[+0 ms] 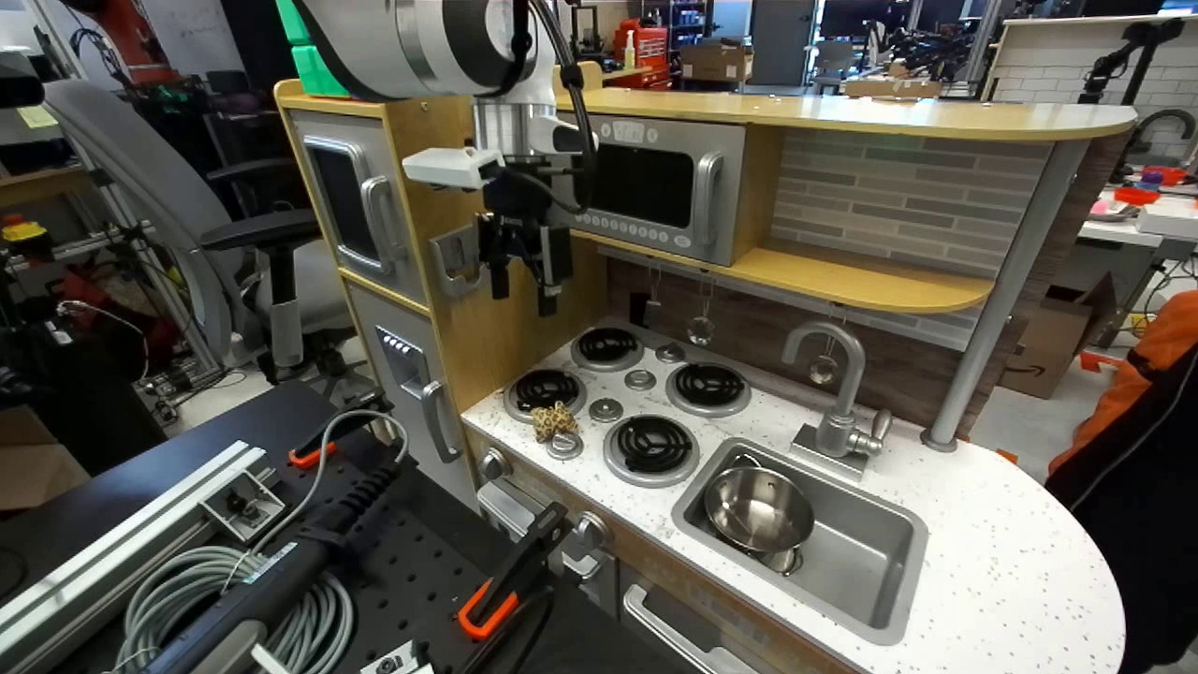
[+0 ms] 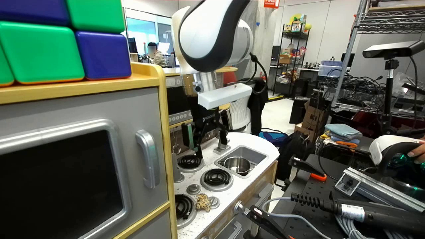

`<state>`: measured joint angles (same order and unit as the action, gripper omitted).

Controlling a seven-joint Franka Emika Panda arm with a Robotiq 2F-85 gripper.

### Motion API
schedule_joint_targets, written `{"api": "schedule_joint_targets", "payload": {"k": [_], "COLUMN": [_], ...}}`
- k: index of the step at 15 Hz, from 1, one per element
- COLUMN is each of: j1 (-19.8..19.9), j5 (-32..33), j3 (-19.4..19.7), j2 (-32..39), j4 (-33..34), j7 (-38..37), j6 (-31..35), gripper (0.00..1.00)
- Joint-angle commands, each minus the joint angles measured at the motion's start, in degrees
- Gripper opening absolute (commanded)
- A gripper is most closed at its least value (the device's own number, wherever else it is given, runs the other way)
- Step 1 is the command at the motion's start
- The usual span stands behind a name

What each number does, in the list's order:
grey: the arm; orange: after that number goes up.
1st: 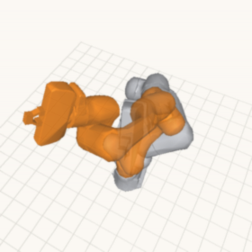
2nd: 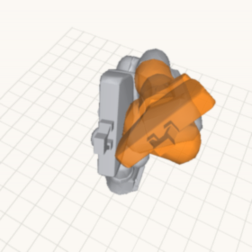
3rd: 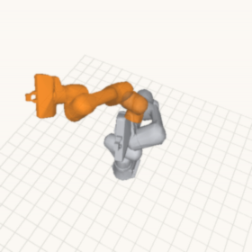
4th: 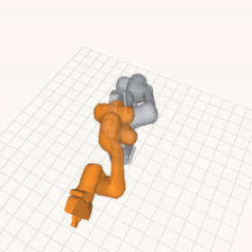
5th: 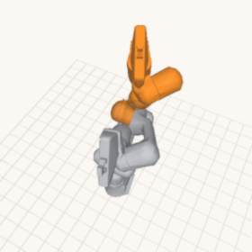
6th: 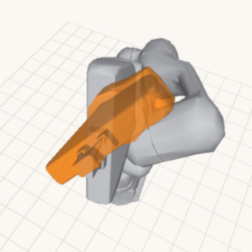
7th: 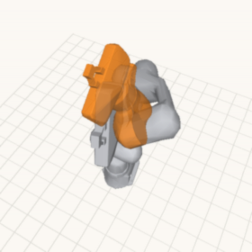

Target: Remove the plush toy from the stove and put it inside the silver pot in the sink

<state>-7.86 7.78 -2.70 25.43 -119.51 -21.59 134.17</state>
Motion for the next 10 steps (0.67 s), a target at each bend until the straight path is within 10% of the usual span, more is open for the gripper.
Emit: {"api": "schedule_joint_targets", "payload": {"k": [1,10], "j1": [-2.8,-3.4], "j5": [2.3,0.3], "j3": [2.9,3.6], "j2": [2.1,5.4], "j4": [-1.4,0.3], "j7": [-2.7,-2.4], "j6": [5.5,4.5], "gripper": [1.0,1.0]}}
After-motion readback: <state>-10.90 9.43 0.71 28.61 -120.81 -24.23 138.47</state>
